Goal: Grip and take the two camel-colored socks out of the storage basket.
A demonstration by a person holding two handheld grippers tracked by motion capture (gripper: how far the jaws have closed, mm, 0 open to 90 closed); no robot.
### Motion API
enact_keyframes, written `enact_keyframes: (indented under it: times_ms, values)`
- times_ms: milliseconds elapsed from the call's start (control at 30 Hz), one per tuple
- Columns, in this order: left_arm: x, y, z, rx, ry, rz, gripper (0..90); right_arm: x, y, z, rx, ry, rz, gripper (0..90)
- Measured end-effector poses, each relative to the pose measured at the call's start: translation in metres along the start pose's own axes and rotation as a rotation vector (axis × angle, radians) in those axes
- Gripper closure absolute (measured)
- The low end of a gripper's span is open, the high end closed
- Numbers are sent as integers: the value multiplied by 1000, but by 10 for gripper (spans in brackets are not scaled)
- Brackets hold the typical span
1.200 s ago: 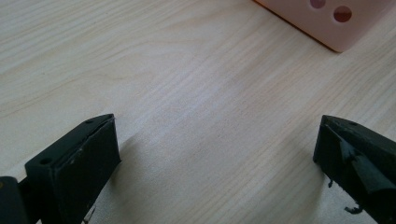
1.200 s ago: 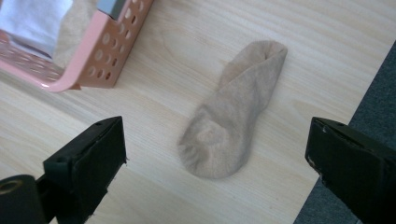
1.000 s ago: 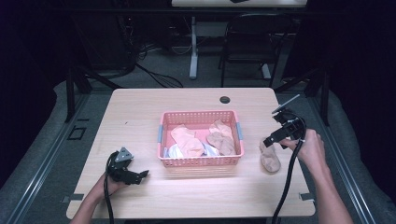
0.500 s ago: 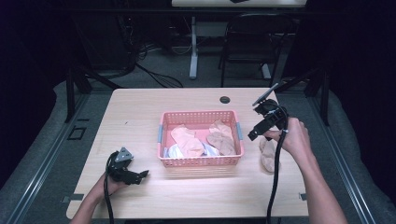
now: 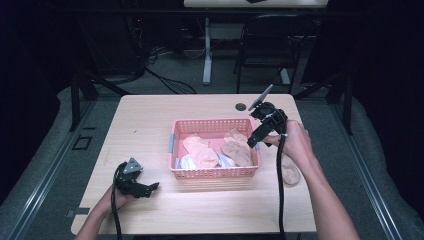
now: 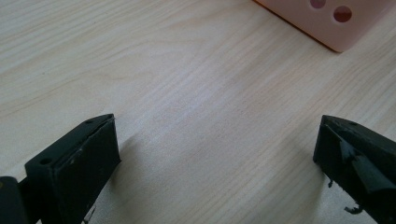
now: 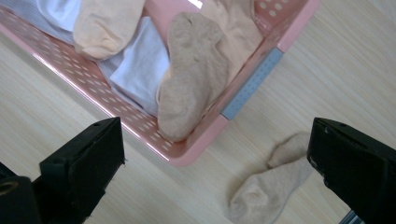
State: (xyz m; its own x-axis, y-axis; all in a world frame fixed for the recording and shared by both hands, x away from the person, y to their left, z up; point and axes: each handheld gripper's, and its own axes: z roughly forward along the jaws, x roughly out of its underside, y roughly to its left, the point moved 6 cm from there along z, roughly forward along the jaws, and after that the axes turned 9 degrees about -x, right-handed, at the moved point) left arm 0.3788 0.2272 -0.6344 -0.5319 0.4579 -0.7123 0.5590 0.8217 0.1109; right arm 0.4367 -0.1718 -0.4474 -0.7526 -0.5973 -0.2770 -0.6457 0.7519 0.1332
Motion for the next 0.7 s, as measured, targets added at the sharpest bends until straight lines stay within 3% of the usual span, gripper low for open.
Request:
enact_keyframes:
  times_ms: [300,700]
  values:
    - [0,0,0,0,0,0,0,-20,20,9,-22,5,-47,37]
    - [0,0,0,0,0,0,0,-29,29,20,-35,25,-76,42]
